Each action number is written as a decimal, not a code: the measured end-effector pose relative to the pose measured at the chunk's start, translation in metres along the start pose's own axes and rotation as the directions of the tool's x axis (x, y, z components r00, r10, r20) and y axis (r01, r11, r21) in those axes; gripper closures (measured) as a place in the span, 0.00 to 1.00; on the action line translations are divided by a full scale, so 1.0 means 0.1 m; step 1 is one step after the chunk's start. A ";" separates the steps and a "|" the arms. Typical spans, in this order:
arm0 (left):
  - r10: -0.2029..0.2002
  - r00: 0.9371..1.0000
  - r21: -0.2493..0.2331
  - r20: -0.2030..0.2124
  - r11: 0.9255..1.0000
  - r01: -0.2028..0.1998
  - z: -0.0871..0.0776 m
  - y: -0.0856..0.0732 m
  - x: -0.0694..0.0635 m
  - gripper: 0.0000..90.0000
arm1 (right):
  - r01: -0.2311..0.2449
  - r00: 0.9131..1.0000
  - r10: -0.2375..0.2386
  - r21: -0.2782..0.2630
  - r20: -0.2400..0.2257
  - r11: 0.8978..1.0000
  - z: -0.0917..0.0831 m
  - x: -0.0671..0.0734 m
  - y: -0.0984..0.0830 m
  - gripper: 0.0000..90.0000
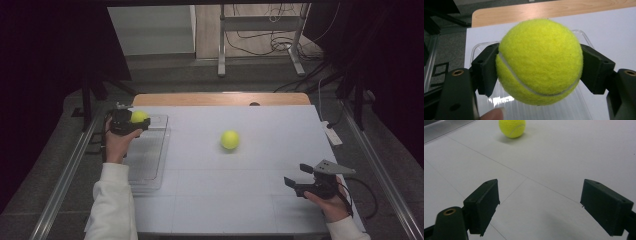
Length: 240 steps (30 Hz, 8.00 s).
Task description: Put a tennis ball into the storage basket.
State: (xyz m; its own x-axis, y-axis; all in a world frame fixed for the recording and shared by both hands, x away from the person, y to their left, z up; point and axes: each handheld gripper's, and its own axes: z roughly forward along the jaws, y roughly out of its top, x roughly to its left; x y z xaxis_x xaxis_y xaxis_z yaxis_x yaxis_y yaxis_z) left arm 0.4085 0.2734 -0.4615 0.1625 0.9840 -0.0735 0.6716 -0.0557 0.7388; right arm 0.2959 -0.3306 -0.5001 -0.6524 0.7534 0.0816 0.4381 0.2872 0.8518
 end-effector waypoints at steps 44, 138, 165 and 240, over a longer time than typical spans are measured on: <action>0.079 0.995 0.178 -0.065 0.982 -0.066 0.38 -0.17 0.00 0.28 | -0.004 1.000 0.004 0.001 0.000 1.000 0.00 -0.01 0.00 0.17; 0.186 0.893 -0.162 0.409 0.978 -0.130 -0.27 -0.04 -0.77 0.11 | -0.006 1.000 0.006 0.002 0.005 1.000 0.00 -0.03 -0.01 0.17; 0.238 0.840 -0.182 0.488 0.969 -0.169 -0.28 -0.02 -1.10 0.11 | -0.003 1.000 0.003 0.002 0.004 1.000 0.01 -0.02 0.00 0.17; 0.315 0.818 -0.059 0.482 0.943 -0.328 0.23 0.04 -1.94 0.12 | -0.002 1.000 0.002 0.008 0.009 1.000 0.00 -0.03 -0.03 0.17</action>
State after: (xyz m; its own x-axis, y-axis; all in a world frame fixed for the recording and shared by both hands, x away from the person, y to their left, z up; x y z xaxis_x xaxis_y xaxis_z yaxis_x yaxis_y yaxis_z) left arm 0.3962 0.0785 -0.4591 0.6928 0.7053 -0.1506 0.5374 -0.3656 0.7599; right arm 0.2967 -0.3341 -0.5026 -0.6462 0.7591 0.0783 0.4442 0.2907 0.8475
